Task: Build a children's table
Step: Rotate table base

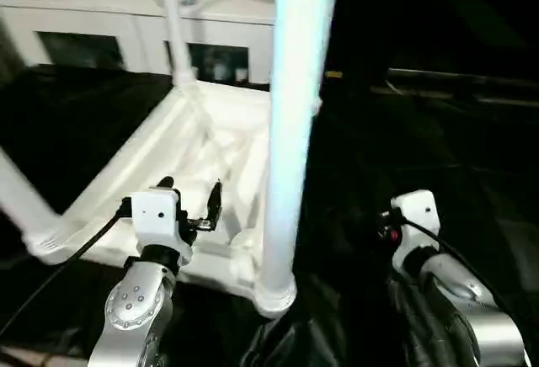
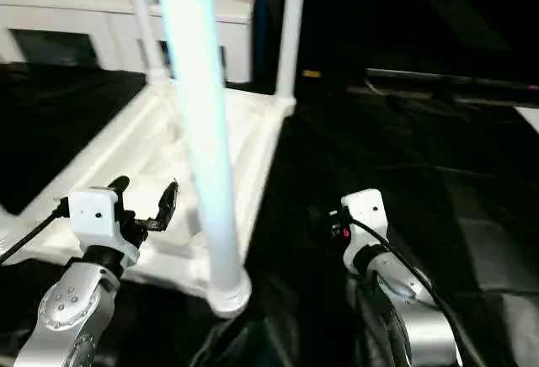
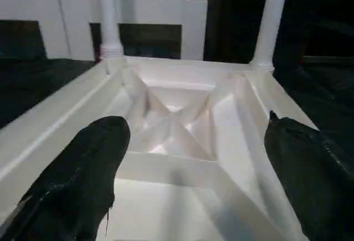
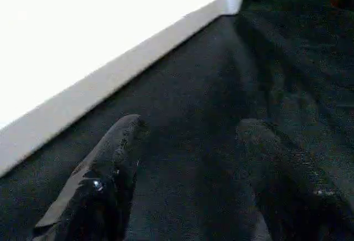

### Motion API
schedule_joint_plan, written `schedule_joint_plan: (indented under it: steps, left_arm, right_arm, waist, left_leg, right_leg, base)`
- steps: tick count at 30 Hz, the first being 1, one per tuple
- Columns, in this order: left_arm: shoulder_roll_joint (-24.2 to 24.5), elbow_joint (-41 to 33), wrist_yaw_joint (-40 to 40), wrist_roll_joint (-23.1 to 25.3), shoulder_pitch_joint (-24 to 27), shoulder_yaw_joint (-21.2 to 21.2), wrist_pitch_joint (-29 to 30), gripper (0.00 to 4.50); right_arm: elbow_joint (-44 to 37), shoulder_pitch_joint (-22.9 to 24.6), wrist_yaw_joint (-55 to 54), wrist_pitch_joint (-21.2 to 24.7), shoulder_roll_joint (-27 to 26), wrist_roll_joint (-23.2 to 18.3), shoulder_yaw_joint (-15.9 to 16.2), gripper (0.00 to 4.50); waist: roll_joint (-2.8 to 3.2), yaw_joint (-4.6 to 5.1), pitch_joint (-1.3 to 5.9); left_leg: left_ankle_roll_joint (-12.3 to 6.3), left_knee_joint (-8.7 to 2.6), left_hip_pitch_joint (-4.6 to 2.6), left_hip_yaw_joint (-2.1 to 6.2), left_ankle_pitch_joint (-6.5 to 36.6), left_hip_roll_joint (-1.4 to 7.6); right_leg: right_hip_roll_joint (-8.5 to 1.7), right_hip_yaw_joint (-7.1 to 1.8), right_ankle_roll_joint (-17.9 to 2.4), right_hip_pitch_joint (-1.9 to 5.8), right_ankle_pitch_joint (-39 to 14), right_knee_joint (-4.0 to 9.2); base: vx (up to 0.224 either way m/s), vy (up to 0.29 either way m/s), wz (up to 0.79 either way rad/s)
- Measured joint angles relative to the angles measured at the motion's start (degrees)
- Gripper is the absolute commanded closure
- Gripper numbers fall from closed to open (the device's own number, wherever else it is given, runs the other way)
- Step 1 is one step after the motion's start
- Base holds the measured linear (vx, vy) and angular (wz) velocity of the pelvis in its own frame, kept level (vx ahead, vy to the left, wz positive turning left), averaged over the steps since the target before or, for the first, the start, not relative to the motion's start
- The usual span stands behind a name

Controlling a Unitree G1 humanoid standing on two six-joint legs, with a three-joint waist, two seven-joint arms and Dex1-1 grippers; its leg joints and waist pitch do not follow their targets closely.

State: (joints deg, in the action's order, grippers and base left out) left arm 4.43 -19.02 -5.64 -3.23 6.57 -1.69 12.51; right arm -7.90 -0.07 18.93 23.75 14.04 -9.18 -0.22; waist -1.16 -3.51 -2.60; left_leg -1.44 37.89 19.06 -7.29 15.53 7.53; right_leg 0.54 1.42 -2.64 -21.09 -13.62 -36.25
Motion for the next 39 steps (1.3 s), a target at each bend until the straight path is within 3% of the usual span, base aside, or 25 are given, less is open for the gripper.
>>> schedule_joint_plan:
  steps: [1, 2, 3, 4, 7, 10, 13, 16, 20, 28, 34, 39]
  left_arm:
    - [0.7, -0.1, 0.3, 1.0, 0.0, -0.4, -0.4, 0.02]
    - [1.0, -0.1, 0.4, 1.5, 0.0, -0.6, -0.5, 0.02]
    - [0.8, -0.2, 0.6, 1.7, 0.0, -0.5, -0.5, 0.02]
    - [0.0, -0.3, 0.9, 0.6, 0.2, -0.1, -0.4, 0.02]
    - [-0.3, -0.3, 1.1, -0.3, 0.3, 0.8, 0.1, 0.02]
    - [1.4, -0.3, 0.1, 0.6, 0.3, 0.0, 0.0, 0.02]
    - [3.8, -0.2, -5.4, -0.6, 0.3, -2.3, -0.5, 0.02]
    - [5.8, 0.3, -13.2, -5.1, 0.3, -4.5, 0.0, 0.00]
    - [13.9, 2.9, -24.9, -8.2, -2.4, -5.5, 0.1, 0.00]
    - [28.4, 5.9, -44.4, -9.8, -5.0, -7.5, -0.1, 0.00]
    - [31.3, 6.5, -51.3, -10.5, -7.1, -10.2, -1.3, 0.48]
    - [32.3, 7.5, -54.6, -8.8, -9.9, -14.3, -1.2, 0.94]
  right_arm:
    - [-0.1, 0.0, -0.1, 0.0, -0.1, -0.1, -0.1, 1.49]
    - [-0.1, 0.0, -0.1, 0.0, -0.1, 0.0, -0.1, 1.49]
    - [-0.1, 0.0, -0.1, 0.0, -0.1, 0.0, 0.0, 1.49]
    - [-0.1, 0.0, -0.1, 0.0, -0.1, 0.1, 0.2, 1.49]
    - [-0.1, -0.3, 0.0, 0.0, -0.1, 0.1, 0.2, 1.49]
    - [-0.1, -0.3, 0.0, 0.0, 0.3, 0.1, 0.1, 1.49]
    - [-0.1, -0.3, 0.1, 0.0, 0.8, 0.1, -0.2, 1.49]
    - [0.0, -0.3, 0.7, 0.0, 2.0, 0.0, -0.6, 1.32]
    - [0.4, -0.4, 7.7, -0.1, 7.9, -1.0, -0.7, 1.13]
    - [1.5, 0.2, 21.9, -1.5, 18.6, -2.3, 0.8, 0.49]
    - [0.7, 0.6, 27.6, -2.4, 21.0, -2.5, 3.2, 0.03]
    - [0.7, 0.6, 30.4, -3.8, 21.6, -2.4, 5.4, 0.00]
  waist:
    - [0.50, -0.01, 0.22]
    - [0.47, 0.30, 0.21]
    - [0.89, 1.05, 0.28]
    - [0.69, 1.84, 0.10]
    - [0.43, 2.88, 0.13]
    - [0.21, 3.89, 0.22]
    - [0.12, 4.52, 0.18]
    - [0.11, 4.76, 0.18]
    - [0.31, 4.73, 0.21]
    - [1.57, 4.77, -0.24]
    - [1.59, 4.66, -0.27]
    - [1.59, 4.67, -0.27]
  left_leg:
    - [0.68, -0.66, -0.31, 0.48, -0.2, 0.26]
    - [2.54, -1.11, -0.70, -0.19, -0.7, 0.38]
    - [3.07, -1.28, -0.85, -0.69, -0.9, 0.38]
    - [3.20, -1.29, -0.68, -1.24, -0.9, 0.38]
    - [2.76, -1.29, 0.12, -1.61, -0.8, 0.20]
    - [2.30, -1.28, 0.23, -2.39, -0.7, -0.13]
    - [2.28, -1.28, 0.45, -2.45, -0.7, -0.13]
    - [2.29, -1.29, 0.57, -2.45, -0.7, -0.12]
    - [2.35, -1.43, 1.01, -2.45, -0.7, -0.08]
    - [2.37, -1.56, 0.99, -2.47, -0.8, 0.06]
    - [2.36, -1.54, 0.92, -2.52, -0.8, 0.06]
    - [2.37, -1.54, 0.93, -2.55, -0.8, 0.06]
  right_leg:
    - [0.19, -0.86, 0.4, -0.13, 0.3, 0.00]
    - [0.05, -1.27, 0.6, -0.14, 0.5, 0.01]
    - [-0.17, -1.40, 0.6, -0.36, 0.6, 0.19]
    - [-0.80, -0.97, 0.2, -0.25, 0.9, 0.64]
    - [-1.64, -0.42, -0.1, 0.26, 2.1, 2.23]
    - [-2.37, -0.55, 0.7, 0.18, 2.8, 2.50]
    - [-2.44, -0.54, 1.4, 0.04, 2.4, 2.60]
    - [-2.46, -0.54, 1.8, -0.16, 2.5, 2.34]
    - [-2.47, -0.51, 2.0, -0.81, 2.8, 1.88]
    - [-2.35, -0.48, 2.0, -0.82, 2.7, 1.78]
    - [-2.38, -0.49, 1.9, -0.78, 2.7, 1.78]
    - [-2.40, -0.49, 1.9, -0.76, 2.7, 1.75]
  base:
    - [-0.027, 0.087, -0.18]
    - [-0.027, 0.087, -0.18]
    - [-0.062, 0.127, 0.12]
    - [-0.058, 0.147, 0.14]
    - [-0.019, 0.134, 0.07]
    - [-0.005, 0.082, 0.02]
    - [-0.001, 0.017, 0.01]
    - [0.000, 0.000, 0.00]
    - [0.000, 0.000, 0.00]
    - [0.000, 0.000, 0.00]
    - [0.000, 0.000, 0.00]
    - [0.000, 0.000, 0.00]
